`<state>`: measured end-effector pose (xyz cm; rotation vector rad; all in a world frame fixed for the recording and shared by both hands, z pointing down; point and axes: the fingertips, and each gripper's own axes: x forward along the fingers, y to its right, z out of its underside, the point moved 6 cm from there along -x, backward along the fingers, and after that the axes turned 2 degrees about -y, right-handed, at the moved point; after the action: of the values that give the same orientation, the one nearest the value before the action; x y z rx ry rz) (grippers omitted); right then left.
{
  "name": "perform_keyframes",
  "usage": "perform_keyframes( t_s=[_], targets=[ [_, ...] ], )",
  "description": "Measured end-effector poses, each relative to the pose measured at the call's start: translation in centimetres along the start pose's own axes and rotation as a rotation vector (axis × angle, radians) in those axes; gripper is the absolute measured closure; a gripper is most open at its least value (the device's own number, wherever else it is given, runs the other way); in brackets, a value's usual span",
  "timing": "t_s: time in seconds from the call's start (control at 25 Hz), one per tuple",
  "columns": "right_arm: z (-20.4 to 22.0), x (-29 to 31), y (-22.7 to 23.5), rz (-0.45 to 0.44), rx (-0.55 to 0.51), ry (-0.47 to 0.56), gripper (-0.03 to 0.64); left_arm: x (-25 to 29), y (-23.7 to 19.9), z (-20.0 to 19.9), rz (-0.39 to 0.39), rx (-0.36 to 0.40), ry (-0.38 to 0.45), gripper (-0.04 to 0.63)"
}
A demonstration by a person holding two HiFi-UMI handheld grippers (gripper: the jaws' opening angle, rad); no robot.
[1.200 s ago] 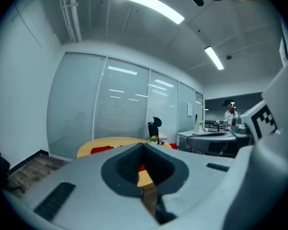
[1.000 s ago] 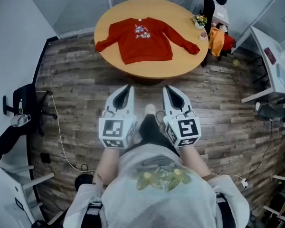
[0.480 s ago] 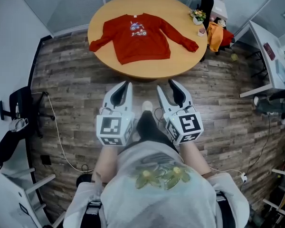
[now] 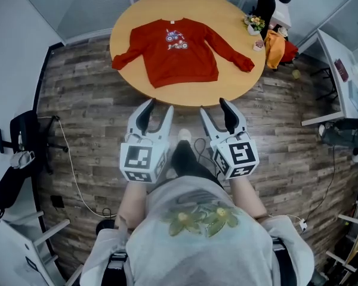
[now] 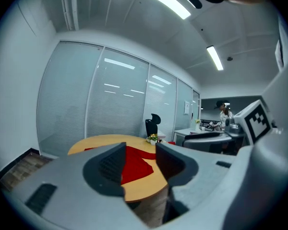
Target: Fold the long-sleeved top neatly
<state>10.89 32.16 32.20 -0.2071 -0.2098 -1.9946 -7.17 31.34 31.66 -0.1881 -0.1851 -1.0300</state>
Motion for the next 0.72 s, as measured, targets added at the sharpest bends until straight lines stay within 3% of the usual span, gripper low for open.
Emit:
perform_keyframes(
  t_s=[0.08,0.16,0.72],
  targets=[
    [-0.2,1.0,0.4,0.001,-0.001,-0.004,0.382,0.9,-0.5,-0.2,0.003,0.017,-0.007,0.341],
    [-0.4,2.0,0.9,0.002,-0.002,-0.008,0.382,1.8,-1.2,-0.3,0.002,0.045,-0.013,0.306],
    [-0.7,8.5,6.1,0.023,0.046,-0.033,0.382,8.1,-6.0,-1.4,-0.020,0.071,-0.072,0.298]
  ],
)
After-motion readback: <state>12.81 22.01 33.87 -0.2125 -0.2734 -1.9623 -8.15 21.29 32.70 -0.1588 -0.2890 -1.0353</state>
